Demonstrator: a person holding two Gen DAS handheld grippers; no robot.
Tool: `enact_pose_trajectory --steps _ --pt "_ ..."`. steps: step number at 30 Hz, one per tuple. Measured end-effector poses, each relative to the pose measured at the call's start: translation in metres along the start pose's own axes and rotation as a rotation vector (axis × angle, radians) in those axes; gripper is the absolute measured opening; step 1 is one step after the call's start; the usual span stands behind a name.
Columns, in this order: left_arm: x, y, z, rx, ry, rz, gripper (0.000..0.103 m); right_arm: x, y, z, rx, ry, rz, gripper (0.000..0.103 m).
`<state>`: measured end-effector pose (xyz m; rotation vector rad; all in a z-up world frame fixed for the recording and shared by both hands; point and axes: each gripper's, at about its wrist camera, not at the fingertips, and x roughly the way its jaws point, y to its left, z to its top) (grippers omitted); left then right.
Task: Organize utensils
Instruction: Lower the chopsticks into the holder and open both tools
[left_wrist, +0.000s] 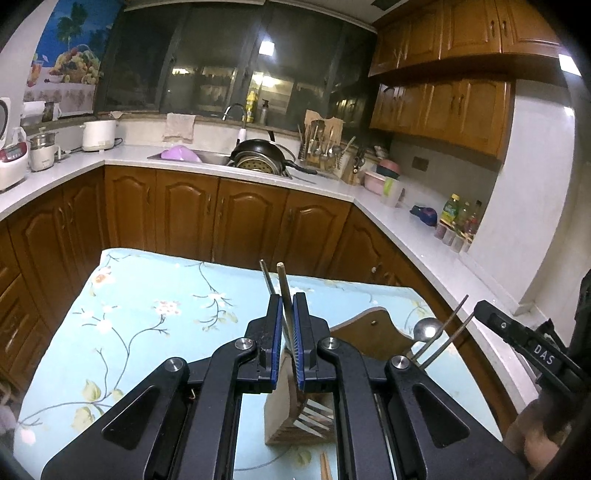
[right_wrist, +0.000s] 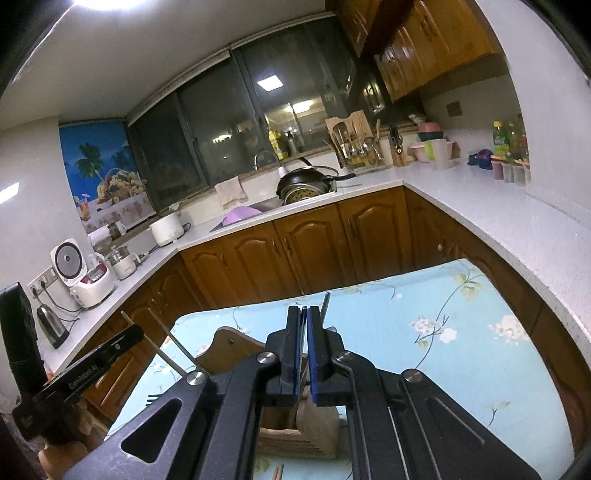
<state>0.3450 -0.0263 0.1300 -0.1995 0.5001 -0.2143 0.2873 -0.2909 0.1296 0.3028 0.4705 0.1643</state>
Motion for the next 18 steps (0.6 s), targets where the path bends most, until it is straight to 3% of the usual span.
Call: enact_pose_trajectory --steps 4,6,8,15,18 --pt "-0.008 -0.001 0.002 0.004 -0.002 -0.007 0.008 0.0 0.0 0.001 0.008 0.002 0.003 0.014" --pt "-0.015 -0.001 0.003 0.0 -0.003 -0.014 0.019 -0.004 0.0 0.0 0.018 -0.003 0.012 0.022" --pt "-0.022 0.0 0.003 -0.003 -0.015 -0.01 0.029 -0.012 0.0 0.001 0.028 -0.018 0.019 0.04" --pt "-0.058 0.007 -0.011 -0.027 -0.026 -0.005 0.056 -0.05 -0.006 -0.008 0.061 -0.073 0.048 0.066" --pt "-0.075 0.013 -0.027 -0.037 -0.017 -0.003 0.061 -0.068 -0.009 -0.02 0.069 -0.083 0.06 0.078"
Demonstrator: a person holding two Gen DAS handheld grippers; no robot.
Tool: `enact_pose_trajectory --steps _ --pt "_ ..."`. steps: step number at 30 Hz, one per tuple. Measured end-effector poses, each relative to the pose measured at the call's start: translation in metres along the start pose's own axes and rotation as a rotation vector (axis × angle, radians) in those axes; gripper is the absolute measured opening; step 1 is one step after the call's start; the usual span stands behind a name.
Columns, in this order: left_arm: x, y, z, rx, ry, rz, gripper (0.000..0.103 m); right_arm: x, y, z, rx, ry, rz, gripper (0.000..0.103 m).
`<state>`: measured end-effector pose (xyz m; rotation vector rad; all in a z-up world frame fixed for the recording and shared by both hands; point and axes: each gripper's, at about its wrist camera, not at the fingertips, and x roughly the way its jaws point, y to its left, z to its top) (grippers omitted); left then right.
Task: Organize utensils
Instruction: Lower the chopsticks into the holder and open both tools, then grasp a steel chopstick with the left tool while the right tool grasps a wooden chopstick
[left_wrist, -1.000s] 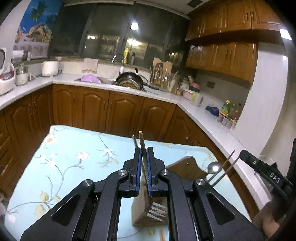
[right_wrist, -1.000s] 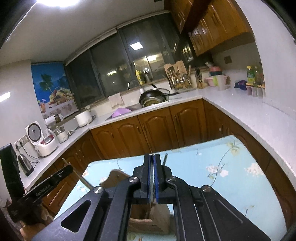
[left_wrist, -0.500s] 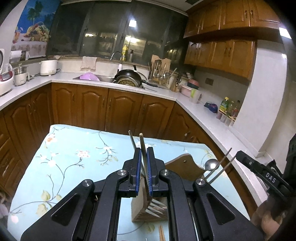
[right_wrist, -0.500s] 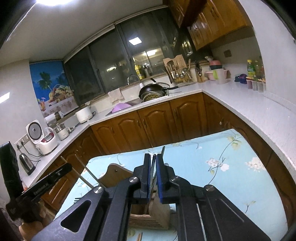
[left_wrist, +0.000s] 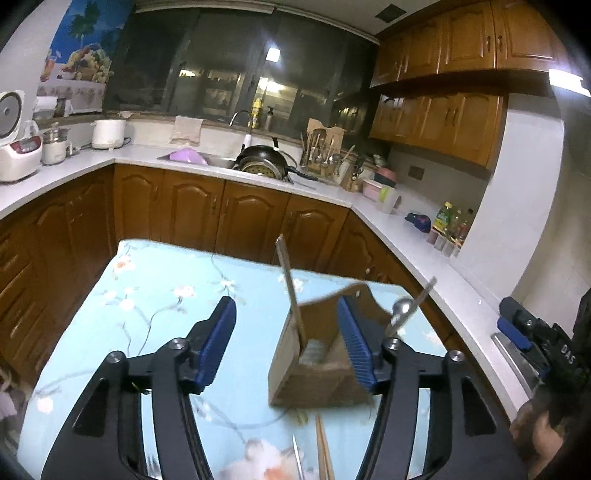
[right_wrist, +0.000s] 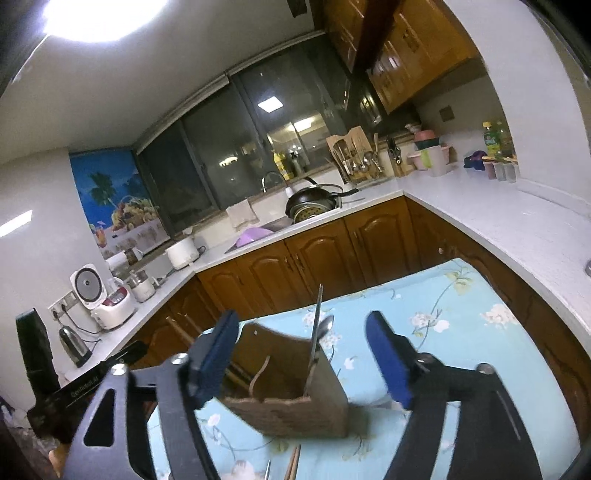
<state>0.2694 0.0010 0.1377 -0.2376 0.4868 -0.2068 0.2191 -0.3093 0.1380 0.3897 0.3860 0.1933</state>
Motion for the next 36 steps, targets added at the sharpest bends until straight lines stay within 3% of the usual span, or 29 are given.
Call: enact_pose_trajectory --steps 8,15,25,36 --pt "-0.038 0.015 -0.057 -0.024 0.075 0.017 0.066 -0.045 -0.012 -0.041 0.005 0.02 -0.033 0.085" --pt "-0.057 0.025 -0.1 -0.049 0.141 0.02 0.066 -0.074 -0.023 -0.085 0.015 0.101 -0.079 0.088" --pt "-0.071 0.028 -0.143 -0.045 0.212 0.029 0.066 -0.103 -0.038 -0.132 0.022 0.167 -0.155 0.09" --pt "-0.06 0.019 -0.172 -0.016 0.295 0.032 0.066 -0.102 -0.046 -0.164 0.02 0.219 -0.203 0.089"
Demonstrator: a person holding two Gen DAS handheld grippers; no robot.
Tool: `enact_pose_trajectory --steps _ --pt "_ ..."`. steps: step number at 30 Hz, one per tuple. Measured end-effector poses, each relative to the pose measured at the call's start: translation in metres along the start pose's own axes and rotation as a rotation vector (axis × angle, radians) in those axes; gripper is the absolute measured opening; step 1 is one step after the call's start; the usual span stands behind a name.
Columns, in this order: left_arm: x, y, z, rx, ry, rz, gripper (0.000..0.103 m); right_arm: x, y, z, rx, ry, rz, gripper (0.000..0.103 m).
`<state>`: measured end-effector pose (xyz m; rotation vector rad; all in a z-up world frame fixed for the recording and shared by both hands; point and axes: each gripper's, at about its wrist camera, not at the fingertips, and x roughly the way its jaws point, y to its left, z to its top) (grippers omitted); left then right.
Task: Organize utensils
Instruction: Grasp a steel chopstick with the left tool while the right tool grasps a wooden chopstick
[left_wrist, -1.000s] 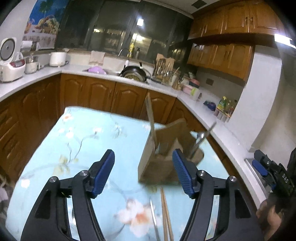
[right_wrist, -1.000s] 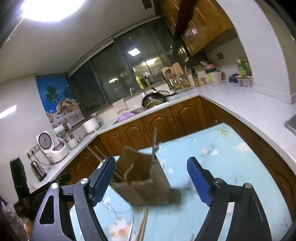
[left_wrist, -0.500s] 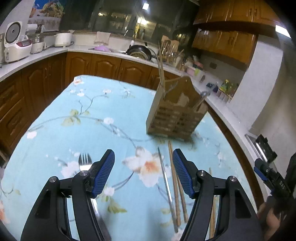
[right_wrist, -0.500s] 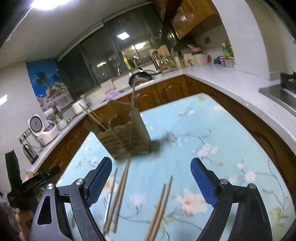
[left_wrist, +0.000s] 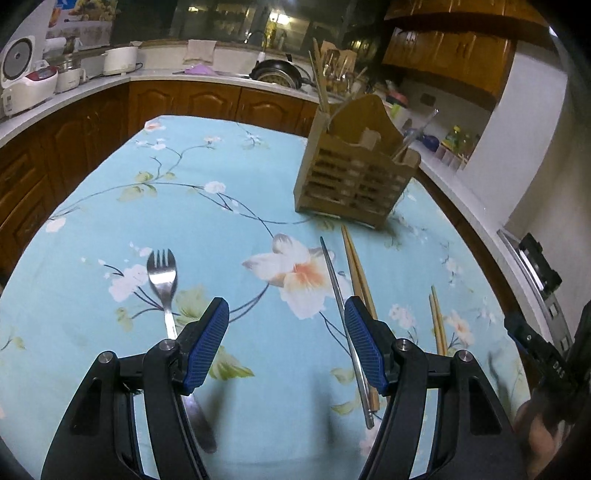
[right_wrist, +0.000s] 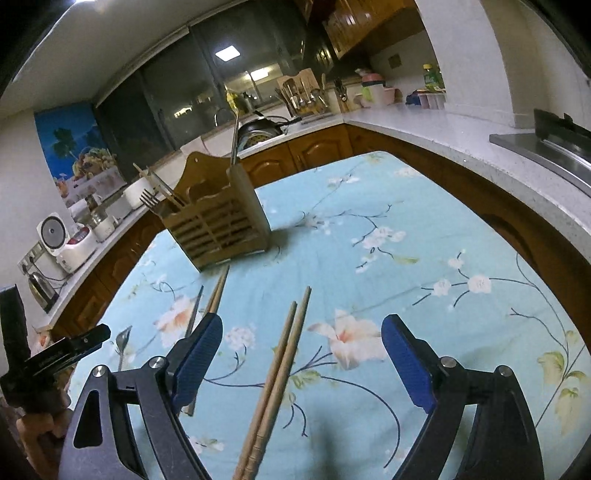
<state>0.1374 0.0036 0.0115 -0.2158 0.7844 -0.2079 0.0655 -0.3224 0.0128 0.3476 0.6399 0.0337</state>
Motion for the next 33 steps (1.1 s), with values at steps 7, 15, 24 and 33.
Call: enact_pose_trajectory --steps 7,15,24,33 --pt "0.011 -0.007 0.0 0.019 0.032 0.012 0.066 0.006 -0.002 0.001 -0.008 0.007 -0.031 0.088" --pt "0.029 -0.018 0.004 0.049 0.075 0.002 0.066 0.021 -0.004 0.002 -0.008 0.052 -0.052 0.071" --pt "0.062 -0.033 0.018 0.097 0.13 0.014 0.066 0.046 0.002 0.007 -0.029 0.122 -0.05 0.051" --pt "0.091 -0.037 0.036 0.118 0.165 0.015 0.062 0.073 0.002 0.01 -0.031 0.177 -0.043 0.034"
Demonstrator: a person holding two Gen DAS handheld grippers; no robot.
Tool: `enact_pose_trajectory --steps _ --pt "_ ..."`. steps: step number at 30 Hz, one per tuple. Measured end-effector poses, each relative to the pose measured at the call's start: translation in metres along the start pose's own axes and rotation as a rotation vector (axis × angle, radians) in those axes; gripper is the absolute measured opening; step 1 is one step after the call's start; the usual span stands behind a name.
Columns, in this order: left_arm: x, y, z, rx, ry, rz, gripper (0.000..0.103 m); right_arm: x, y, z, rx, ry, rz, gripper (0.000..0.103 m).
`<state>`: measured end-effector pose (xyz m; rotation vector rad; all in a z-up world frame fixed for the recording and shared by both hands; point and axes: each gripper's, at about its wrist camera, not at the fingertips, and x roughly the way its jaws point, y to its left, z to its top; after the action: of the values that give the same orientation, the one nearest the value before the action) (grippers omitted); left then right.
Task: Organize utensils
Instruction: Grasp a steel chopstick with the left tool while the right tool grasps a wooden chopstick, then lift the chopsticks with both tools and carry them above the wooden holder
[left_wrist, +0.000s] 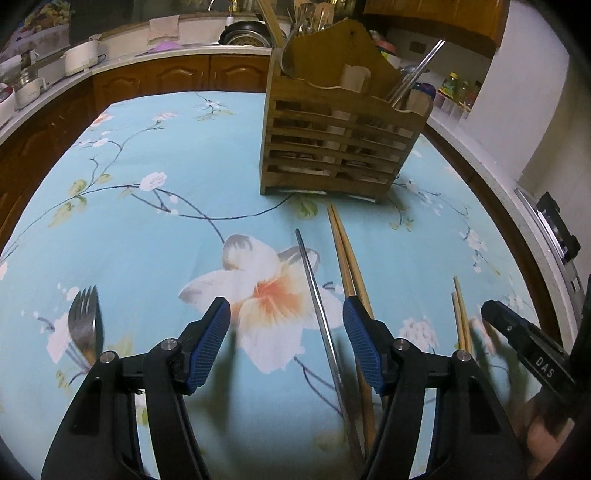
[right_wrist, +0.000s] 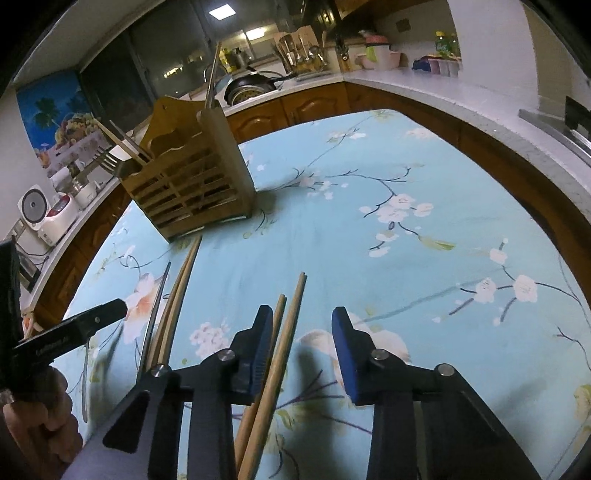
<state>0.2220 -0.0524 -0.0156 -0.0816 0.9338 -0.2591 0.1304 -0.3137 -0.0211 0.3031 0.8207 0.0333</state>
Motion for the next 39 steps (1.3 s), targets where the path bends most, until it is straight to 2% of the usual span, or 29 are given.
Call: enact_pose_trajectory --steps 10,12,18,19,20,22,24,25,26,28,33,39 --pt "0.037 -0.004 0.024 0.02 0.055 -0.002 0.05 0.027 0.003 0.01 -0.022 0.06 -0.036 0.024" --pt "0.048 -0.006 0.027 0.031 0.075 0.006 0.044 0.032 0.004 0.011 -0.027 0.073 -0.04 0.023" --pt "0.055 -0.022 0.023 0.124 0.047 0.099 0.044 0.041 0.01 0.014 -0.071 0.077 -0.046 0.024" --pt "0.055 -0.026 0.021 0.149 0.036 0.116 0.042 0.041 0.012 0.014 -0.082 0.078 -0.054 0.024" --pt "0.055 -0.029 0.02 0.159 0.029 0.114 0.035 0.042 0.015 0.014 -0.095 0.079 -0.064 0.024" --pt "0.054 -0.032 0.019 0.165 0.031 0.096 0.026 0.043 0.018 0.014 -0.117 0.081 -0.081 0.024" --pt "0.054 -0.034 0.019 0.174 0.033 0.083 0.011 0.043 0.022 0.013 -0.135 0.083 -0.094 0.024" --pt "0.054 -0.035 0.019 0.176 0.033 0.081 0.008 0.044 0.024 0.013 -0.147 0.084 -0.104 0.022" --pt "0.054 -0.034 0.019 0.175 0.033 0.079 0.008 0.044 0.025 0.013 -0.155 0.084 -0.112 0.016" --pt "0.052 -0.033 0.019 0.167 0.035 0.065 0.006 0.045 0.026 0.013 -0.166 0.085 -0.113 0.01" --pt "0.042 -0.019 0.018 0.091 0.048 -0.011 0.004 0.04 0.018 0.016 -0.106 0.088 -0.055 0.006" --pt "0.006 -0.003 0.012 0.022 0.0 -0.097 0.004 0.013 0.021 0.019 -0.062 0.037 0.027 0.005"
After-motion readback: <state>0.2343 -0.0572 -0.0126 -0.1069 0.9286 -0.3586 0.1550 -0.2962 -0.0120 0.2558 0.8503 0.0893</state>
